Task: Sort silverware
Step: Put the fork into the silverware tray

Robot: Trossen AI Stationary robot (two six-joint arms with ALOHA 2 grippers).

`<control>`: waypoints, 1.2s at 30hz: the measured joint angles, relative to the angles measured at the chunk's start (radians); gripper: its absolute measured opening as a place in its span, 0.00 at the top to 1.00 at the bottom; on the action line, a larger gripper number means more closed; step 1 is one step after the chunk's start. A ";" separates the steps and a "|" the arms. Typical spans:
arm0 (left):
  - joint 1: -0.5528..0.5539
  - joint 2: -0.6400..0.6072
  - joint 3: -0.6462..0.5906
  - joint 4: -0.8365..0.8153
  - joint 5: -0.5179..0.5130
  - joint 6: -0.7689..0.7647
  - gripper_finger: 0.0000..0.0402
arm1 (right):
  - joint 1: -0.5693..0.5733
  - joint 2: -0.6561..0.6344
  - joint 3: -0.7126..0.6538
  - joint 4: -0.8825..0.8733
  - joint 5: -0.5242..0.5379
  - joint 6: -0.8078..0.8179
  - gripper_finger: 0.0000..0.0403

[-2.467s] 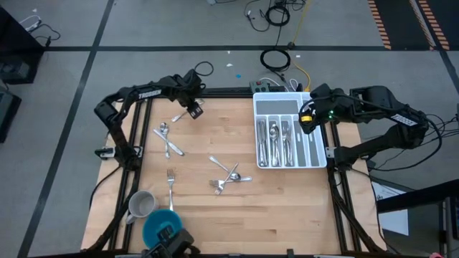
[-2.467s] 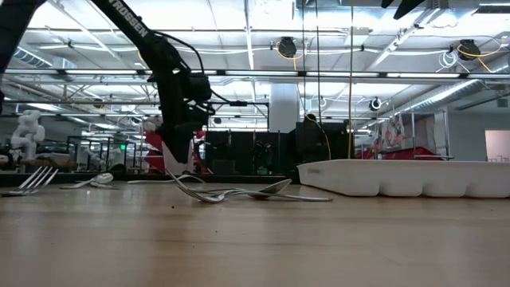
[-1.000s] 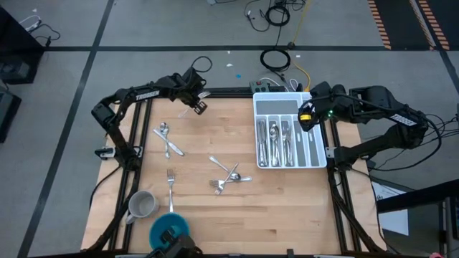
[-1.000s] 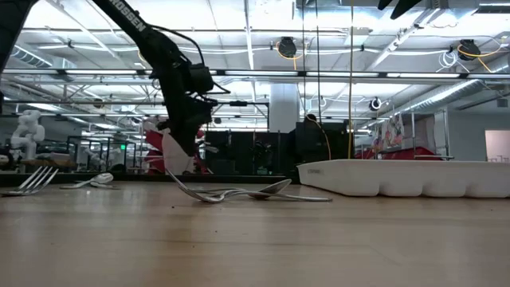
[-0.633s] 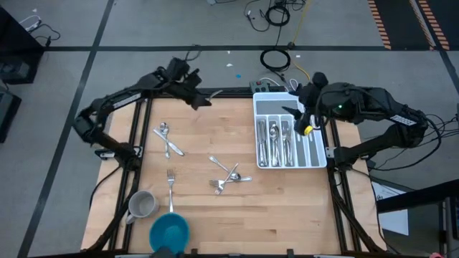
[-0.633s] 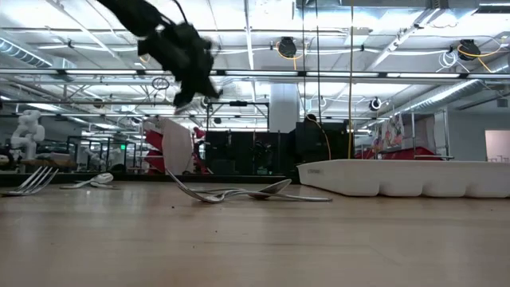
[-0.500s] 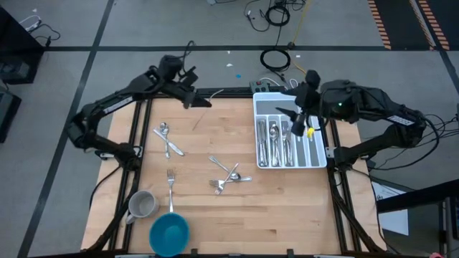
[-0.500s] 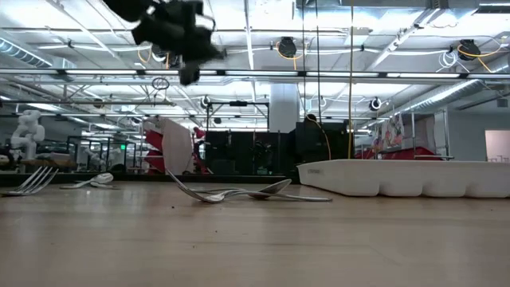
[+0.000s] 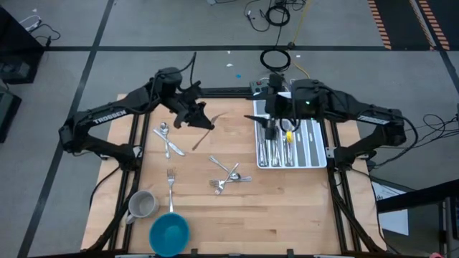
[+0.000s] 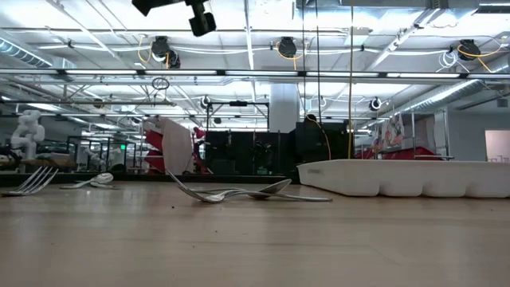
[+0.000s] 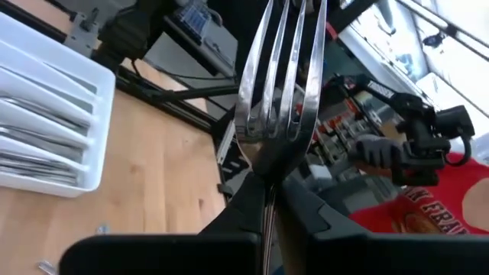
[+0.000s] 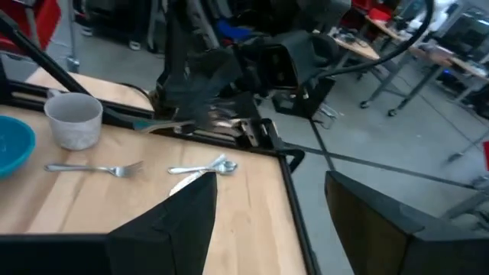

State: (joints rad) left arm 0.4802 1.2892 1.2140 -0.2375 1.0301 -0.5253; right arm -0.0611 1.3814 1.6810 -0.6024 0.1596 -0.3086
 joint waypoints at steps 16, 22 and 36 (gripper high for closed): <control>-0.076 0.000 0.000 -0.006 -0.042 0.007 0.96 | -0.010 0.105 0.000 0.133 -0.223 0.011 0.42; -0.077 0.000 0.000 -0.009 -0.054 0.008 0.96 | -0.010 0.138 0.000 0.204 -0.267 0.008 0.42; -0.077 0.000 0.000 -0.013 -0.067 0.008 0.95 | -0.040 0.152 0.000 0.186 -0.266 0.008 0.67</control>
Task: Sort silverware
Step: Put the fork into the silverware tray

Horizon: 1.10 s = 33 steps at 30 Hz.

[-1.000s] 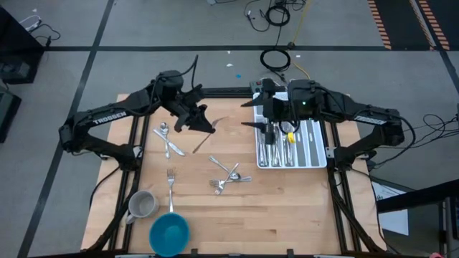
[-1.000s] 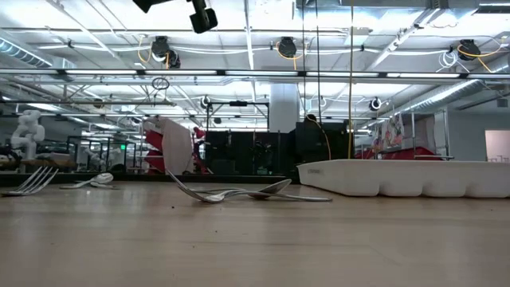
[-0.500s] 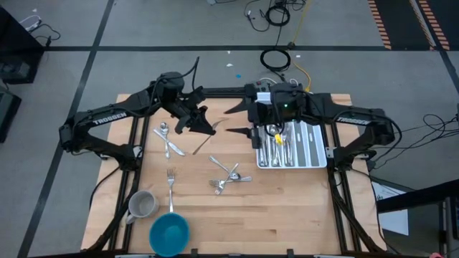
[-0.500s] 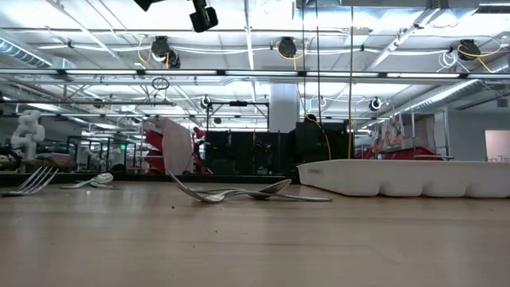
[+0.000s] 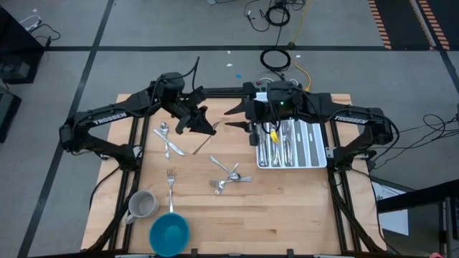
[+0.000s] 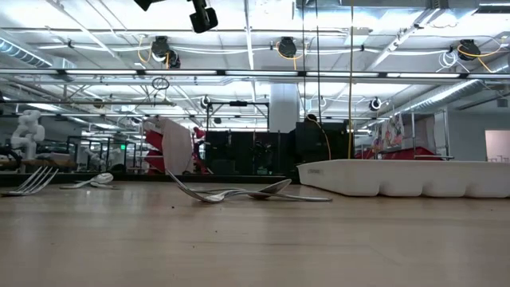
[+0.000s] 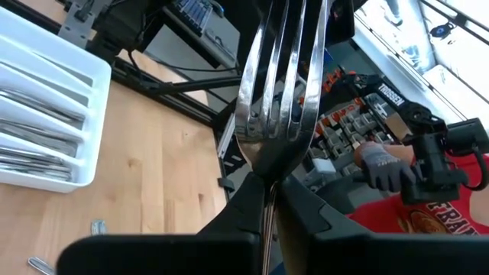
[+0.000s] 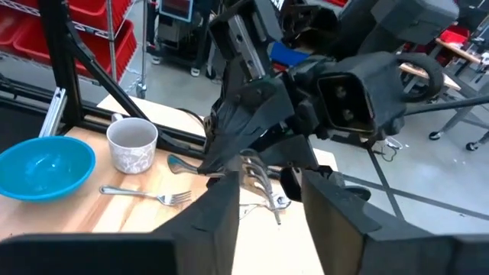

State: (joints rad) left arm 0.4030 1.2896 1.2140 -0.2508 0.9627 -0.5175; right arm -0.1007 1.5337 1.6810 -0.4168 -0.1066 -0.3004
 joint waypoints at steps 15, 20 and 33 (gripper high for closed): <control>0.001 0.000 0.000 0.003 -0.008 0.001 0.95 | -0.028 0.002 0.000 -0.003 -0.009 -0.046 0.96; 0.000 0.000 0.000 0.002 -0.031 0.010 0.92 | -0.029 0.002 0.000 -0.017 -0.008 -0.040 0.99; 0.000 -0.007 0.000 0.012 -0.009 0.113 0.59 | -0.035 0.002 0.000 -0.024 0.000 -0.004 1.00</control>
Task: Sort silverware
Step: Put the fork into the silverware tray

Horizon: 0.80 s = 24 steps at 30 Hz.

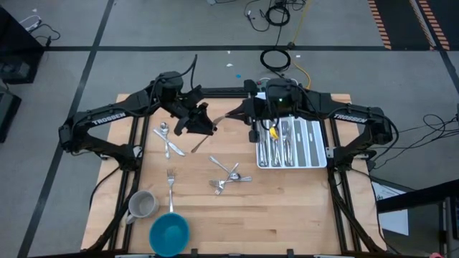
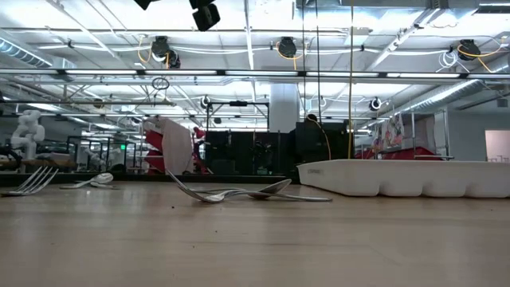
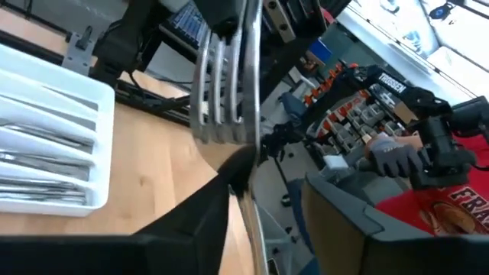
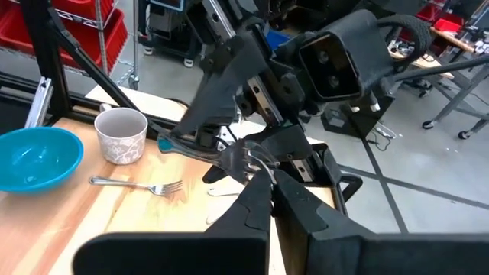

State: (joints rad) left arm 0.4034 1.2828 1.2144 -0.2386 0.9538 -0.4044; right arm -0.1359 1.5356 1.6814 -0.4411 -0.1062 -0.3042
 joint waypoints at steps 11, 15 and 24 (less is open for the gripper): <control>0.097 -0.005 0.000 -0.285 0.021 0.137 0.54 | -0.107 -0.068 0.000 -0.305 -0.048 0.064 1.00; 0.140 -0.005 0.000 -0.395 -0.059 0.241 0.54 | -0.123 -0.093 0.000 -0.454 -0.057 0.097 1.00; 0.167 -0.005 0.000 -0.537 -0.167 0.369 0.54 | -0.216 -0.089 0.000 -0.908 -0.018 0.107 1.00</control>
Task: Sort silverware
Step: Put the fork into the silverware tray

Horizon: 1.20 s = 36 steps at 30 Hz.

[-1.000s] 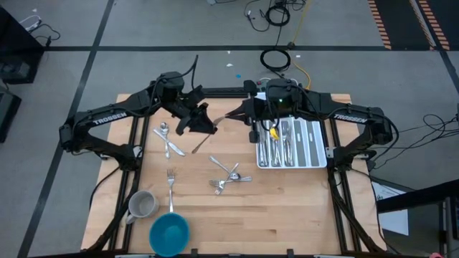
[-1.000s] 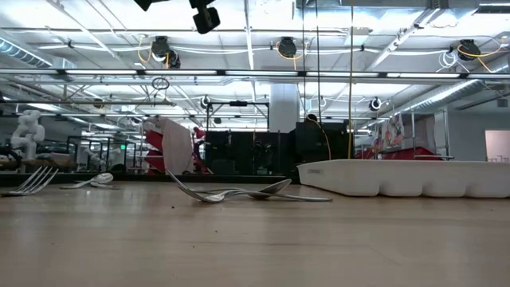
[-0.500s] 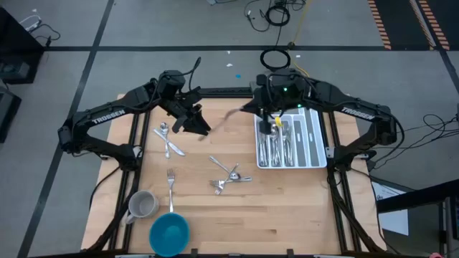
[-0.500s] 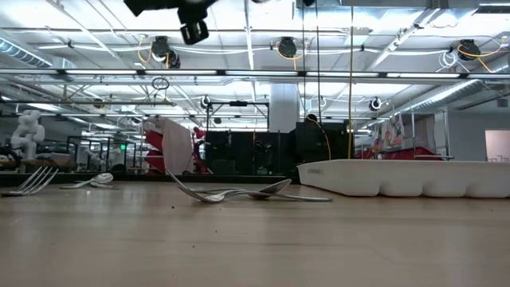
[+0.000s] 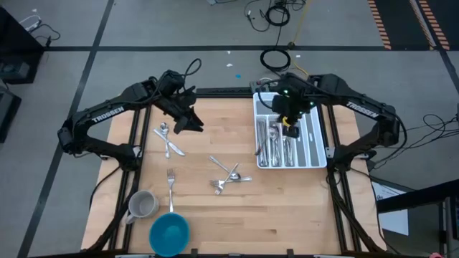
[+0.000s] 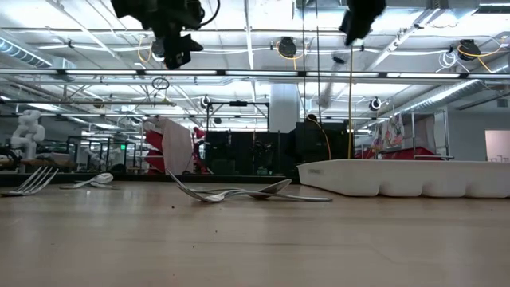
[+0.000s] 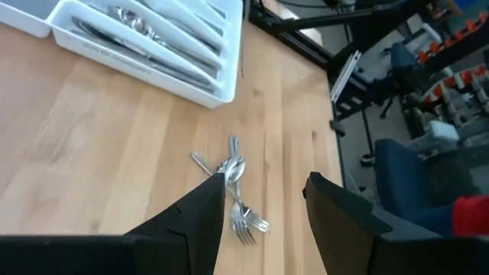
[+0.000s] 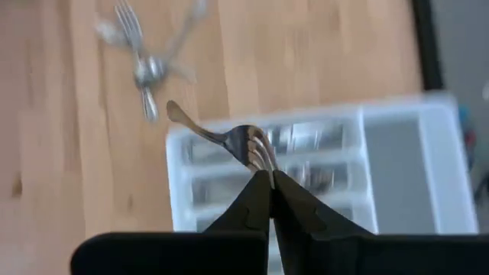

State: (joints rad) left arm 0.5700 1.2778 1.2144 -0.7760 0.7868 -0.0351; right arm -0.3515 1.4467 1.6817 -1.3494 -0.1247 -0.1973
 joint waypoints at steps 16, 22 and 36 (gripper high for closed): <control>-0.004 0.000 0.000 -0.056 -0.011 0.049 0.54 | -0.254 0.214 -0.006 -0.218 0.044 -0.198 1.00; -0.004 0.000 0.000 -0.097 -0.011 0.052 0.54 | -0.328 0.259 -0.007 -0.221 0.023 -0.338 1.00; -0.004 0.000 0.000 -0.136 -0.026 0.051 0.54 | -0.368 0.131 -0.009 -0.221 -0.014 -0.269 1.00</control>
State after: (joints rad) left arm 0.5663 1.2781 1.2144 -0.9115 0.7608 0.0163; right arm -0.7196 1.5779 1.6732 -1.5702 -0.1387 -0.4665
